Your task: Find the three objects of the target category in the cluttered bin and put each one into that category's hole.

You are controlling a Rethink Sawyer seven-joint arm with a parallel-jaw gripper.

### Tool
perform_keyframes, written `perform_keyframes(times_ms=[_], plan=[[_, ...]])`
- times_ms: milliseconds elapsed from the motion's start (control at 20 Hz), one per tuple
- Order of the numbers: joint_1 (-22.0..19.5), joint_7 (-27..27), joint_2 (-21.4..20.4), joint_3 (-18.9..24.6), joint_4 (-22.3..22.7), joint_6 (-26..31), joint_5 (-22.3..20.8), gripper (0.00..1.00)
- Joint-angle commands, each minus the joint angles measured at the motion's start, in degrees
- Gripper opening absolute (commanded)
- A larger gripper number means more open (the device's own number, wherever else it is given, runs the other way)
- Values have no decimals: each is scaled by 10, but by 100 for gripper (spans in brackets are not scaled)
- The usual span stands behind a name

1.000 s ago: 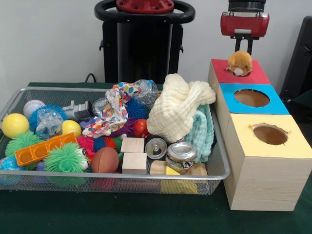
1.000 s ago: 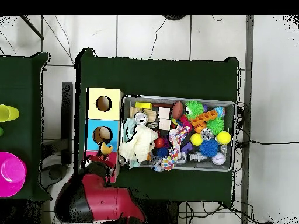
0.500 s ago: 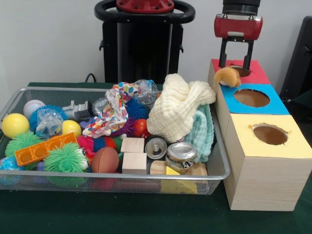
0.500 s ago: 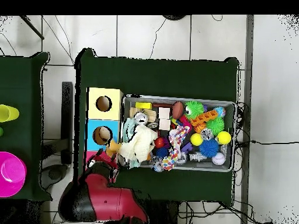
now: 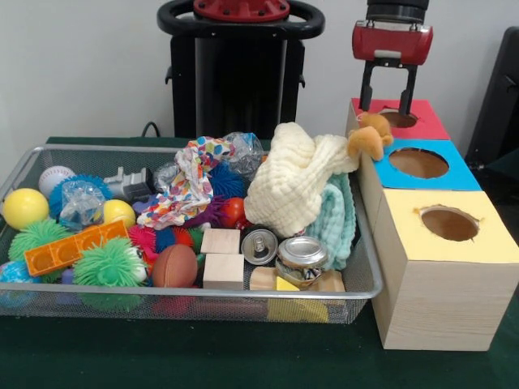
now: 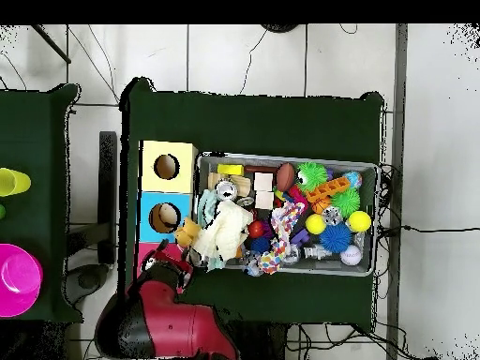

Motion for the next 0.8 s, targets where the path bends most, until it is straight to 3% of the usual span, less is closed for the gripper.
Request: perform_keyframes(times_ms=[50, 400, 800], plan=[[7, 114, 22, -6, 10, 36, 46, 100], [-4, 124, 22, 8, 23, 4, 57, 100], [-44, 118, 72, 33, 7, -64, 32, 100]])
